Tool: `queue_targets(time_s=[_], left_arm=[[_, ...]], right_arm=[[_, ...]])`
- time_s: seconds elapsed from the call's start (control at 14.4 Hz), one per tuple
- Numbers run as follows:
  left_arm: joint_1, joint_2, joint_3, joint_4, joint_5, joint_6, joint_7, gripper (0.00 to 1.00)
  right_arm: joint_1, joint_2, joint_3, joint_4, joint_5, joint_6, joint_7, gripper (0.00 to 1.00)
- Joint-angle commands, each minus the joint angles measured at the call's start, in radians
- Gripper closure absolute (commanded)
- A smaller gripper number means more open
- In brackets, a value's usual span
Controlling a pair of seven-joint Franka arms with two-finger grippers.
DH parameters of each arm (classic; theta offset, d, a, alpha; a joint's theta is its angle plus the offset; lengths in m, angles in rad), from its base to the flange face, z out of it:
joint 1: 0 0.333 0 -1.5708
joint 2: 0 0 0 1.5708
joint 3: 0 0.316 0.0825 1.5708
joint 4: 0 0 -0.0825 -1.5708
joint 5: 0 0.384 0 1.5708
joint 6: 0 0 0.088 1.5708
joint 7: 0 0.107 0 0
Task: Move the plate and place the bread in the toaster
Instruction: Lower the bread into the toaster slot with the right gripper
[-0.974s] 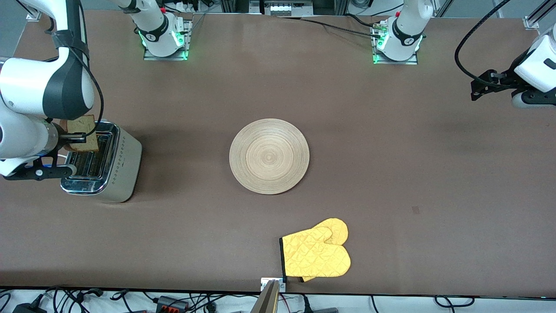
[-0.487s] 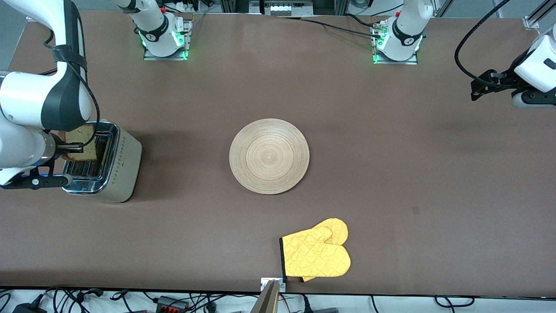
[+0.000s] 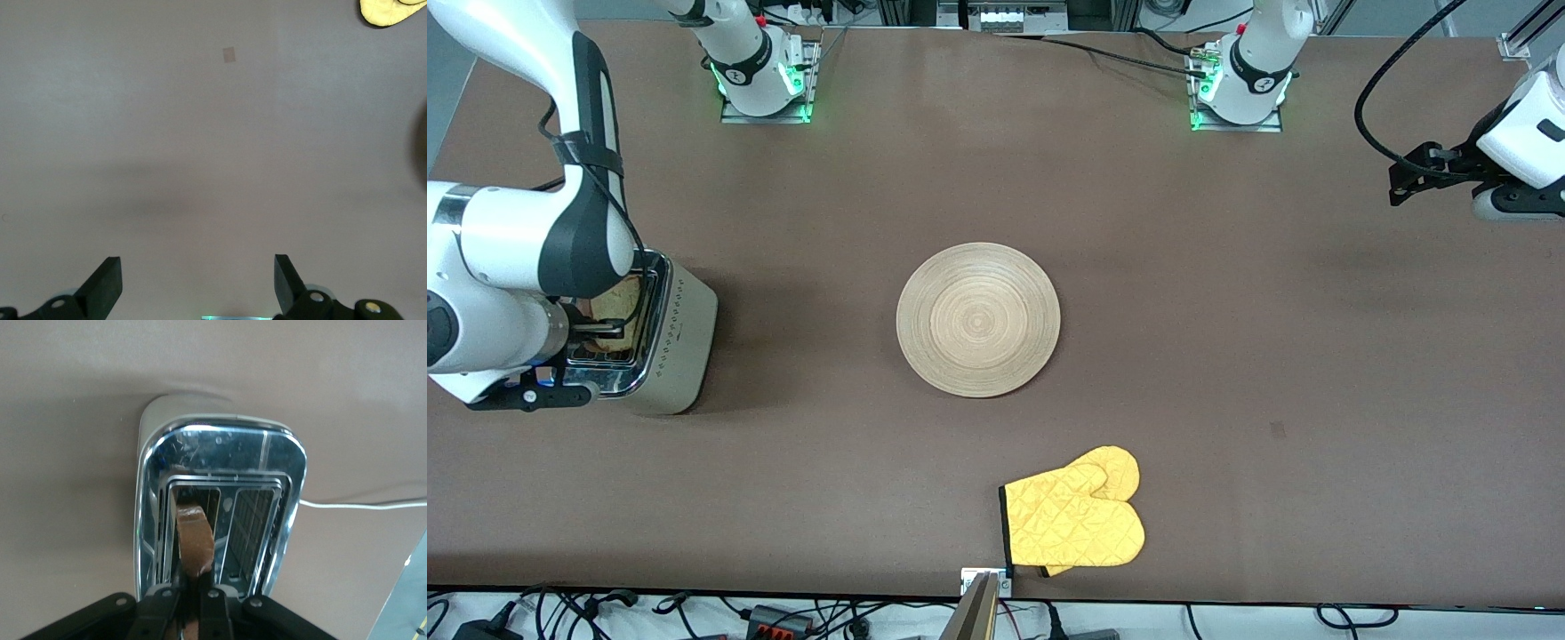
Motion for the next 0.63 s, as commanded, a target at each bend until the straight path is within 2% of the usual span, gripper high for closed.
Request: queue_targets(time_s=[0.0, 0.07, 0.14, 0.21, 0.28, 0.56], left_arm=[[-0.005, -0.002, -0.001, 0.007, -0.001, -0.003, -0.014, 0.00], [-0.005, -0.002, -0.001, 0.007, -0.001, -0.003, -0.014, 0.00], [-0.005, -0.002, -0.001, 0.007, -0.001, -0.003, -0.014, 0.00], [-0.005, -0.002, -0.001, 0.007, -0.001, -0.003, -0.014, 0.00], [-0.005, -0.002, -0.001, 0.006, -0.001, -0.003, -0.014, 0.00], [-0.005, -0.002, -0.001, 0.007, -0.003, -0.001, -0.015, 0.00]], right_arm=[[-0.007, 0.026, 0.003, 0.029, 0.014, 0.010, 0.016, 1.00], [-0.008, 0.025, 0.003, 0.029, 0.018, 0.012, 0.016, 0.95], [-0.010, 0.025, 0.003, 0.030, 0.036, 0.013, 0.010, 0.45], [-0.013, 0.016, 0.000, 0.030, 0.067, 0.013, 0.005, 0.00], [-0.011, 0.011, 0.000, 0.033, 0.092, 0.010, 0.002, 0.00], [0.006, -0.108, 0.003, 0.036, 0.181, -0.011, 0.002, 0.00]])
